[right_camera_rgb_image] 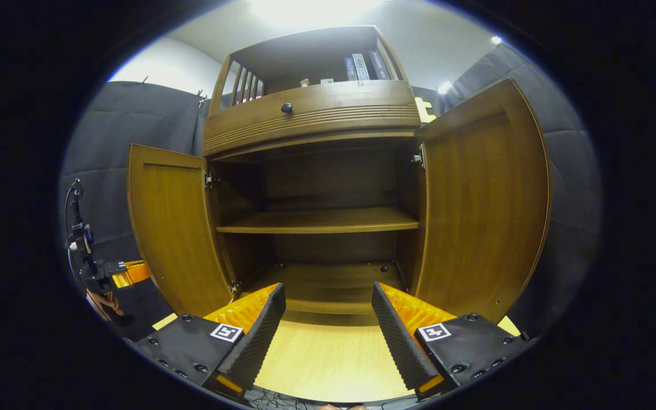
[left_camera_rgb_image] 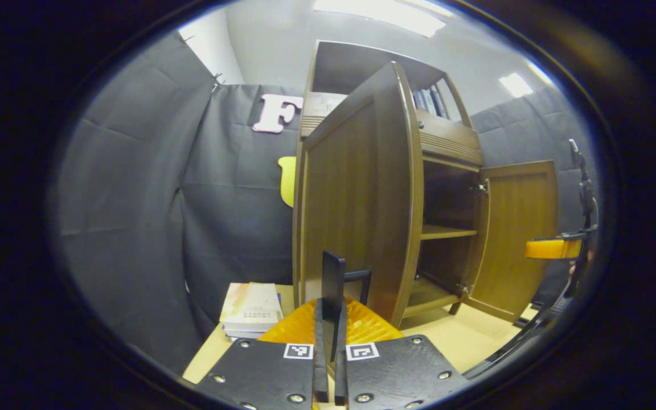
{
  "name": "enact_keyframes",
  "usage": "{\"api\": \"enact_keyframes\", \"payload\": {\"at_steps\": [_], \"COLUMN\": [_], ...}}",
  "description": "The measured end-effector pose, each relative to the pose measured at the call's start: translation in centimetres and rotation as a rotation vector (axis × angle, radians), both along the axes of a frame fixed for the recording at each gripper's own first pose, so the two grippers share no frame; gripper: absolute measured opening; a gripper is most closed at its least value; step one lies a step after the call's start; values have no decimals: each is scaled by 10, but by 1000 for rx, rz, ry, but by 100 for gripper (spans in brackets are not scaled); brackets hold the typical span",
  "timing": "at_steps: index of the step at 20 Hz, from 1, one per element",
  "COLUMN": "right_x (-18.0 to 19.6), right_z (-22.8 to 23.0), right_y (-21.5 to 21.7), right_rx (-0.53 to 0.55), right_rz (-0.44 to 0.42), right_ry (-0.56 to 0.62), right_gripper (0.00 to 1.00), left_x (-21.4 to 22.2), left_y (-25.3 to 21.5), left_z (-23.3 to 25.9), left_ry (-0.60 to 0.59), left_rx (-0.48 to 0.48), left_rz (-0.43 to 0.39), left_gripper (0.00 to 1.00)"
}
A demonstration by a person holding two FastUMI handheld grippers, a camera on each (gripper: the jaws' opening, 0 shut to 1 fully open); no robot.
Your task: Open the right door of the double-door shoe cabinet with the right hand, and open the left door with the left hand.
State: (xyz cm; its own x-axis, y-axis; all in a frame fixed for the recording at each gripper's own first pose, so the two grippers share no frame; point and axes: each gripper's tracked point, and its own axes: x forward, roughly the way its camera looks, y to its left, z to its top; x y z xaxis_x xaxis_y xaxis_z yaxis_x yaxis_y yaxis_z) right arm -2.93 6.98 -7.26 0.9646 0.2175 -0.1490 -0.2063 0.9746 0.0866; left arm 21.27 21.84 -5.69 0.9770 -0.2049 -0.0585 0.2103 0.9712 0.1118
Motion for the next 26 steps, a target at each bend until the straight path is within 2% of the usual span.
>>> {"api": "enact_keyframes", "payload": {"at_steps": [4,5,7,10,14,17,19,21,25,26], "right_x": [1,2,3,5,5,2,-1,-3,-1,2], "right_z": [3,4,7,12,19,27,32,36,40,39], "right_y": [-1,-3,-7,-13,-28,-44,-53,-60,-65,-63], "right_rx": [-12,-22,-36,-57,-69,-83,-87,-84,-90,-80], "right_rz": [-11,-17,-28,-47,-87,-126,-146,-161,-156,-147], "right_ry": [-3,-5,-10,-15,-17,-24,-30,-36,-47,-44], "right_gripper": [93,96,96,96,96,96,96,96,96,93], "left_x": [7,10,13,19,17,1,-14,-38,-89,-98], "left_y": [36,44,54,78,83,85,90,91,73,68], "left_z": [8,9,12,17,18,25,32,43,70,77], "left_ry": [-7,-10,-9,-16,-22,-31,-36,-59,-119,-129], "left_rx": [21,28,26,38,33,28,26,24,-2,-20], "left_rz": [3,3,-20,-11,-19,0,35,72,138,150], "left_gripper": [8,8,6,8,7,8,4,8,8,10]}}
